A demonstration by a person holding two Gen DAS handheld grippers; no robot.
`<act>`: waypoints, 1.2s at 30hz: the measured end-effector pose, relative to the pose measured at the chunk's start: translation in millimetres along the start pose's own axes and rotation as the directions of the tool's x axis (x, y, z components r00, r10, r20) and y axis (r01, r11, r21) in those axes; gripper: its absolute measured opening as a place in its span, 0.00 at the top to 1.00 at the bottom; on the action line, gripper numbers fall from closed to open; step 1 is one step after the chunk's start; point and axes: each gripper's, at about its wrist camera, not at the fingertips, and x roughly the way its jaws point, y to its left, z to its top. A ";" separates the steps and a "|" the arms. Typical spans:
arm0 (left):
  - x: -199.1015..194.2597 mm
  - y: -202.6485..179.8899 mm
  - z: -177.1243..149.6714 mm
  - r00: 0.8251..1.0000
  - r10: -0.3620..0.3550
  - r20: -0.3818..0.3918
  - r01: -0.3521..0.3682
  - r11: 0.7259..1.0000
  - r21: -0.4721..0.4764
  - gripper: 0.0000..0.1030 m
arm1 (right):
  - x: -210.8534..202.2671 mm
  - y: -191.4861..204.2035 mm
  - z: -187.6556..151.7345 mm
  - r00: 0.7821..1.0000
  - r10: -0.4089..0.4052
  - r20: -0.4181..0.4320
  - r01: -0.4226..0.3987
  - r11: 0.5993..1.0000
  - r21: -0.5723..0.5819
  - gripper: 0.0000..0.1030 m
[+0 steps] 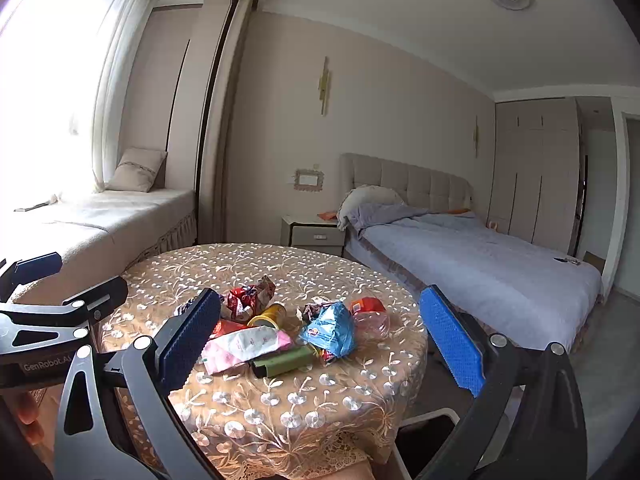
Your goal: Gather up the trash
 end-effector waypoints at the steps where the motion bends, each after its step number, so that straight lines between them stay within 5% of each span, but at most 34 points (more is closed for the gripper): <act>1: 1.3 2.3 -1.6 1.000 -0.013 0.002 0.013 1.000 0.004 0.05 | 0.0 0.6 -0.3 1.000 0.000 -0.001 0.000 1.000 -0.001 0.03; 36: -1.1 4.7 -3.1 1.000 0.001 0.006 -0.001 1.000 0.016 0.05 | -0.7 -2.2 -1.4 1.000 0.008 -0.023 -0.007 1.000 0.020 0.03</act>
